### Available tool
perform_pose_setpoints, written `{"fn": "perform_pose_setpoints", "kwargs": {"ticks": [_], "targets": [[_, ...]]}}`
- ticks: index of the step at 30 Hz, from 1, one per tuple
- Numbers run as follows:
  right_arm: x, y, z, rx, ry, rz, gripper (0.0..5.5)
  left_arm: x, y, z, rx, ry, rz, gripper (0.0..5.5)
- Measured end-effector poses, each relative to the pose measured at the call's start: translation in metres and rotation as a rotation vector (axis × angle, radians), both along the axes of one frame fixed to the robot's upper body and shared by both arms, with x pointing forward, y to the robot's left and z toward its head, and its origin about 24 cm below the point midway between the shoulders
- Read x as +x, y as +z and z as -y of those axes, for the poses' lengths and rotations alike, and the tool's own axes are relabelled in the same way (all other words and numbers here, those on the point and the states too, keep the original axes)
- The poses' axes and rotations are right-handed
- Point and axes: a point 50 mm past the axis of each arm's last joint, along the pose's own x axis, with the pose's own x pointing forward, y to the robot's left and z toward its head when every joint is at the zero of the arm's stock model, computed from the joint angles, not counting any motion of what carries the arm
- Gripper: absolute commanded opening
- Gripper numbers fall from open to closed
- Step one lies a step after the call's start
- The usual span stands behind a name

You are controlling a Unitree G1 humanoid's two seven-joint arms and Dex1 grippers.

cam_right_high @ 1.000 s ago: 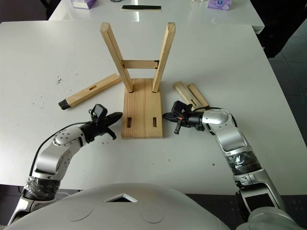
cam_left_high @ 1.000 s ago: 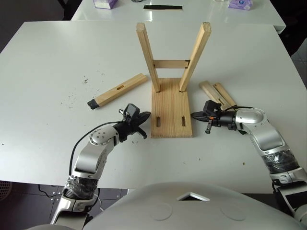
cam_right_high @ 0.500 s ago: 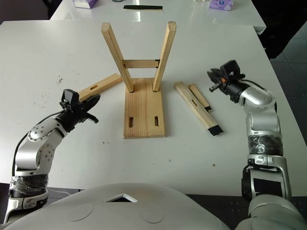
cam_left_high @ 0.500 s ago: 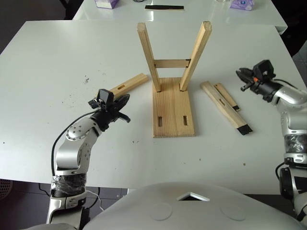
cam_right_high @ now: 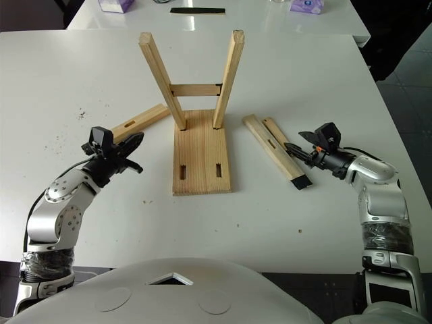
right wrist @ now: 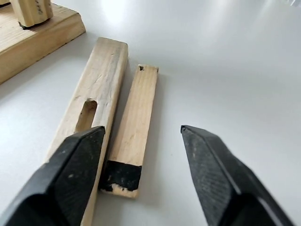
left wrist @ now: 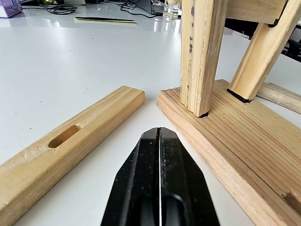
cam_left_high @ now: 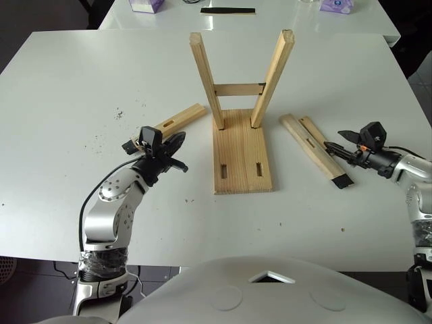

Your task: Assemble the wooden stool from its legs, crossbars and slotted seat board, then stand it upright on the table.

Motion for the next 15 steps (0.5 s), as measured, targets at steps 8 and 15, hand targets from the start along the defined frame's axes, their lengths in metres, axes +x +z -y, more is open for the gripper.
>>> {"fn": "perform_pose_setpoints", "kwargs": {"ticks": [8,15], "targets": [[-0.009,0.008,0.026,-0.056,0.059,-0.049,3.28,-0.005,-0.006,0.005,-0.022,0.009,-0.01,0.0],[-0.023,0.002,0.032,-0.095,0.138,-0.12,3.28,-0.008,-0.009,0.008,-0.027,0.011,-0.019,0.0]]}}
